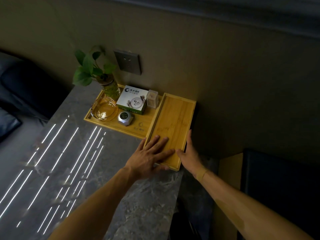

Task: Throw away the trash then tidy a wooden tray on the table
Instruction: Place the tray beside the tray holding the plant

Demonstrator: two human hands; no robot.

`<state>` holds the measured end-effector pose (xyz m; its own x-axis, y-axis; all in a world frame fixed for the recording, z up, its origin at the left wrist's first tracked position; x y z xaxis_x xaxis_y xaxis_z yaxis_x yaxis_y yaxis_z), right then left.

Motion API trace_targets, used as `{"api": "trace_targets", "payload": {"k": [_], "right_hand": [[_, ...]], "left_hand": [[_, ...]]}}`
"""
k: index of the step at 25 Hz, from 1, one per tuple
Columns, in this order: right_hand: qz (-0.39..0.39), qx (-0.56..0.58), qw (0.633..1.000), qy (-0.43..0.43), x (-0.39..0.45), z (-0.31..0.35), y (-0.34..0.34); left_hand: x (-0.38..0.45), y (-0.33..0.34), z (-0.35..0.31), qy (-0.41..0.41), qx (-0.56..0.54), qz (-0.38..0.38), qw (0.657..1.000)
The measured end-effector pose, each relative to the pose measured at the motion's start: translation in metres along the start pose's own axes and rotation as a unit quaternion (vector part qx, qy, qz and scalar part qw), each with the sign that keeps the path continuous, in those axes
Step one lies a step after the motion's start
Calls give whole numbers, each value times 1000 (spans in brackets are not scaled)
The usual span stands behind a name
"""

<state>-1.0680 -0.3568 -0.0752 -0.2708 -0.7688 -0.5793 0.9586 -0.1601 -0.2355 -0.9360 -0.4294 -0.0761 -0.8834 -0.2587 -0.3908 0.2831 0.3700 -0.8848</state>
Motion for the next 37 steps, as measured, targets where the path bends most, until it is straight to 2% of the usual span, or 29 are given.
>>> {"api": "trace_targets", "payload": {"k": [11,15,17,19,20,23,25,30,37], "right_hand": [[23,-6,1000,4,3,1,6],[30,29,999,5,-8,-8,4],[57,37,998,-5,-20,-16,7],[88,-32,995,-31,-33,-17,15],[83,-114,989,-47,-38,-17,16],[11,-371,924,-95,-40,-10,18],[-24,-449,888,-94,-37,-8,18],[-67,-526,845,-73,-31,-14,18],[-93,-532,837,-85,-30,-13,18]], "left_hand": [[1,1,0,-7,35,19,999],[-12,-12,10,-48,-7,-34,998],[-24,-13,22,-71,-35,-47,996],[-35,-11,34,-93,-43,-42,994],[-37,-11,39,-103,-42,-39,993],[-34,-14,43,-107,-13,-28,994],[-32,-17,43,-111,-3,-27,993],[-27,-7,43,-125,48,-5,991],[-24,-10,40,-111,74,-35,990]]}}
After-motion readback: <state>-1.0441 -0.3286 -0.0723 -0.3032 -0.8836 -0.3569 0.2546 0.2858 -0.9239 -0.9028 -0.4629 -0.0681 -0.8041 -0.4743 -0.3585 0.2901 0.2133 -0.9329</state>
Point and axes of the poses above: each hand's wrist, its own x-axis towards the middle knuckle, its own y-axis out of the palm, z = x × y, the point moved 8 cm from there along x, towards the middle knuckle, and after that the axes turned 11 degrees about z, right-handed, at the moved point
